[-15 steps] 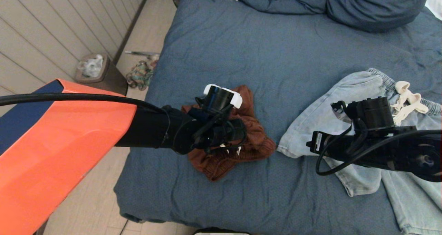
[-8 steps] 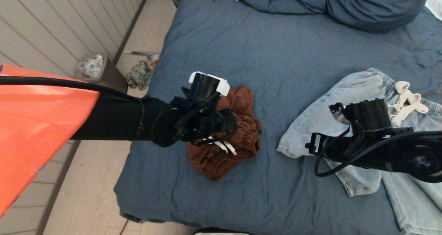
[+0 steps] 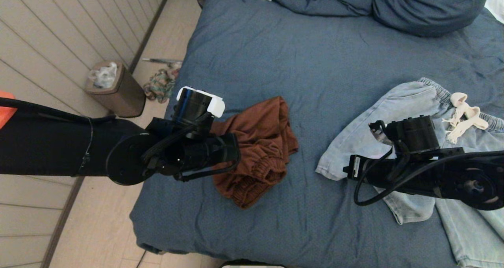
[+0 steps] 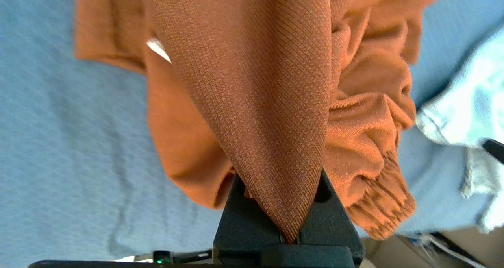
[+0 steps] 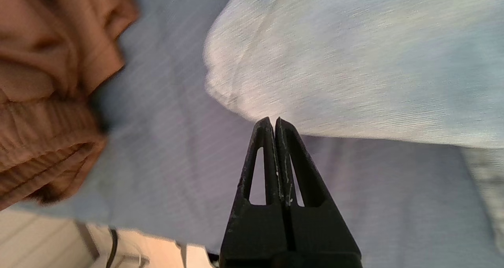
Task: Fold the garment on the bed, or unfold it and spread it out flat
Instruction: Fold the brown shorts
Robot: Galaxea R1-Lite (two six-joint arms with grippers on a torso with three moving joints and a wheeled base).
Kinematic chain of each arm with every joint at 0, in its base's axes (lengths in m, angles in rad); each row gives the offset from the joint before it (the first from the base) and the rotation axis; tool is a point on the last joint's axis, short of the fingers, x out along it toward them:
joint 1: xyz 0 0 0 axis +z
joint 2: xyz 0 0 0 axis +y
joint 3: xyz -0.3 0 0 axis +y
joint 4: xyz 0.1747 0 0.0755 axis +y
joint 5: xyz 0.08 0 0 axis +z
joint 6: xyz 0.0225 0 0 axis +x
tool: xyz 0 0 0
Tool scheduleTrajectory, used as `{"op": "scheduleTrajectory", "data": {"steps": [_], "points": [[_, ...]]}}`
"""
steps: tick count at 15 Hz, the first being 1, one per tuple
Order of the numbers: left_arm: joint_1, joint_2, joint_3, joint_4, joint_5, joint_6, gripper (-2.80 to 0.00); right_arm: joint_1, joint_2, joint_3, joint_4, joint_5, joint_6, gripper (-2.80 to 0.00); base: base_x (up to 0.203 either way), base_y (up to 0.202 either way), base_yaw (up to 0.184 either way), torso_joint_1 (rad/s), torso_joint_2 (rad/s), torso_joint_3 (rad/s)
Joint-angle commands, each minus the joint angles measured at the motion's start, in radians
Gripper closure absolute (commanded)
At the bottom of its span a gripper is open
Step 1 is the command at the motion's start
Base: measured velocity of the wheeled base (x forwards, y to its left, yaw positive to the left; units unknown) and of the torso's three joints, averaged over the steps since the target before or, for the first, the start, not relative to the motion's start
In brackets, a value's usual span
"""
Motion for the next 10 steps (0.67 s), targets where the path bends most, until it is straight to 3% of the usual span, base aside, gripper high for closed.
{"op": "scheduleTrajectory", "data": {"steps": [1, 6, 10], "points": [[0.0, -0.006, 0.045, -0.042, -0.031, 0.004, 0.0, 0.053, 0.012, -0.018, -0.004, 0.003, 0.002, 0.0, 0.0, 0.0, 0.0, 0.0, 0.0, 0.0], [0.001, 0.068, 0.054, -0.156, -0.09, 0.07, 0.0, 0.21, 0.032, -0.182, 0.008, 0.016, -0.007, 0.0, 0.0, 0.0, 0.0, 0.0, 0.0, 0.0], [0.021, 0.078, 0.051, -0.179, -0.099, 0.08, 0.0, 0.341, 0.142, -0.402, 0.137, 0.017, 0.004, 0.0, 0.0, 0.0, 0.0, 0.0, 0.0, 0.0]]}}
